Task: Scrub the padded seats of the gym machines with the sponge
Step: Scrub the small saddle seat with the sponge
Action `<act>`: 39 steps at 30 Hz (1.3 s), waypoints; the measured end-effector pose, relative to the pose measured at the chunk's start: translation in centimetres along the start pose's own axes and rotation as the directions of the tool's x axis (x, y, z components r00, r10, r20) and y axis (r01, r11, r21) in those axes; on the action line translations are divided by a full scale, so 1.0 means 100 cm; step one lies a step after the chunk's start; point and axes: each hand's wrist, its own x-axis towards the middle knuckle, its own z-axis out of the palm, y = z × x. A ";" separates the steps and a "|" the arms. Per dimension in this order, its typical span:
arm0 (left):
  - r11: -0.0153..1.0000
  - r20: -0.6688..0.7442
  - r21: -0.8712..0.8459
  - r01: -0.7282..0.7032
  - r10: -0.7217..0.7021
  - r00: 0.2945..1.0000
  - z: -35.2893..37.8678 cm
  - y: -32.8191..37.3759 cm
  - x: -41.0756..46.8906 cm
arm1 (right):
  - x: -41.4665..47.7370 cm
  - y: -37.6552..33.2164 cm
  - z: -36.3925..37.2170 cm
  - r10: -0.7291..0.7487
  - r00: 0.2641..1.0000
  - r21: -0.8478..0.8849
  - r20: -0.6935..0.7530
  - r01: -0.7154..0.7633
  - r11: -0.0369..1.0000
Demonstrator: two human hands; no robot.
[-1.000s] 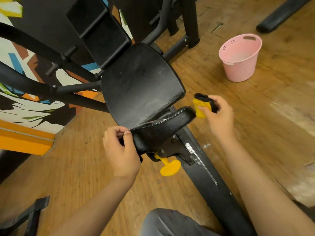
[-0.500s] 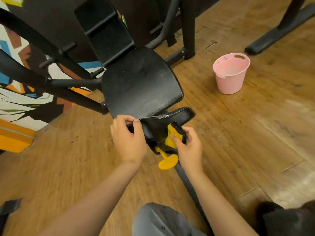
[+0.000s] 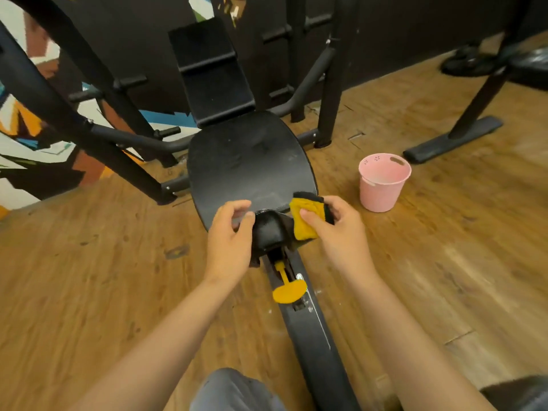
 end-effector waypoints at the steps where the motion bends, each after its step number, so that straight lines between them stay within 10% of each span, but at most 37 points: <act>1: 1.000 0.001 -0.005 -0.011 0.011 1.000 -0.010 0.000 -0.005 | -0.001 -0.006 0.005 -0.027 1.000 -0.053 -0.001 0.026 0.998; 9: 0.947 0.030 -0.319 0.046 -0.038 0.999 -0.028 0.018 -0.038 | -0.019 -0.048 0.053 -0.267 0.959 -0.495 0.091 0.276 0.824; 26: 0.934 -0.047 -0.331 0.132 -0.156 0.987 -0.017 0.015 -0.032 | -0.053 -0.028 0.040 -0.174 0.924 -0.074 0.342 0.211 0.975; 33: 0.968 -0.069 -0.184 0.171 -0.186 0.980 -0.033 -0.014 -0.008 | -0.011 -0.033 0.037 -0.196 0.980 -0.122 -0.014 0.193 0.974; 39: 0.983 -0.025 -0.183 -0.016 0.012 1.000 -0.019 -0.014 -0.029 | 0.014 -0.013 0.083 -0.222 0.973 -0.247 0.070 0.232 0.941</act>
